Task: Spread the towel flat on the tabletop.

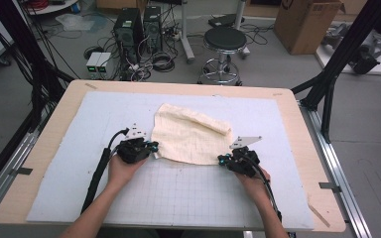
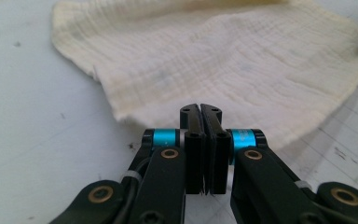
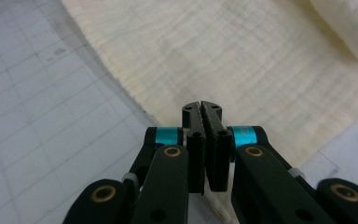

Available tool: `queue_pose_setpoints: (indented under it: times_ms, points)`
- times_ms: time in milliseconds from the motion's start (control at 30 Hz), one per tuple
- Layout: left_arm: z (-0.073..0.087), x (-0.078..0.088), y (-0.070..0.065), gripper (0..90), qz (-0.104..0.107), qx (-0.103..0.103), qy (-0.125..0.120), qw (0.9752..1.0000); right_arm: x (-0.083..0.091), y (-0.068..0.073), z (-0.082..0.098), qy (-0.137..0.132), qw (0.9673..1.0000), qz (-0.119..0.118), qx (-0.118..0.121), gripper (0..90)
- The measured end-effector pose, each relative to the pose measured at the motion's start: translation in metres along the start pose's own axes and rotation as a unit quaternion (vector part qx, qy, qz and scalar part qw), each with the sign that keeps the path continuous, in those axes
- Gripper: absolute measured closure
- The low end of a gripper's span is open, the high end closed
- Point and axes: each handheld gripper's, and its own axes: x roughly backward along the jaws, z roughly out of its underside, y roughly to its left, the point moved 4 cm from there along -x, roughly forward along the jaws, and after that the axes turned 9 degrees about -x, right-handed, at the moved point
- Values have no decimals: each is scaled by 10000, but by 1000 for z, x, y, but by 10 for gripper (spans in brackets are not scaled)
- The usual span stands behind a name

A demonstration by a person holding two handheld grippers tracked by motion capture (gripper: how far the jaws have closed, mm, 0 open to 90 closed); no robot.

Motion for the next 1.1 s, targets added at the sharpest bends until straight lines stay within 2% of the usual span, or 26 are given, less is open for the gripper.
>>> queue_pose_setpoints:
  times_ms: [33,167,233,333,400,500,600,700,800,900,967,1033,1100]
  points:
    - [-1,4,-1,877,-6,-24,-25,10000,4,3,-1,-59,10000,-11,59,888]
    - [-6,30,-9,877,41,-384,14,9993,18,19,-3,-219,9994,-151,229,888]
    - [-6,42,-13,877,229,-402,59,9989,24,28,-2,-250,9990,-211,310,888]
    - [-4,56,-20,874,538,-526,203,9970,34,41,0,-340,9980,-329,418,888]
    - [-3,59,-20,872,556,-561,283,9965,39,47,-1,-405,9974,-391,461,888]
    - [-1,46,-12,871,615,-359,402,9967,39,49,-3,-381,9972,-372,527,888]
    - [-2,21,-2,862,613,-163,575,9963,34,43,-2,-308,9980,-295,473,888]
    - [-6,-5,3,833,633,157,547,9964,25,35,2,-174,9990,-176,373,887]
    - [-9,-21,4,781,615,188,706,9954,19,28,5,-78,9995,-122,294,885]
    - [-10,-18,4,750,670,136,695,9952,17,27,8,-43,9996,-177,224,883]
    - [-10,-11,4,734,664,8,733,9951,16,27,10,8,9995,-208,230,881]
    - [-11,1,5,730,746,28,637,9952,15,28,11,33,9994,-266,235,873]
    - [-12,11,4,727,741,64,552,9957,16,31,11,26,9993,-295,240,847]
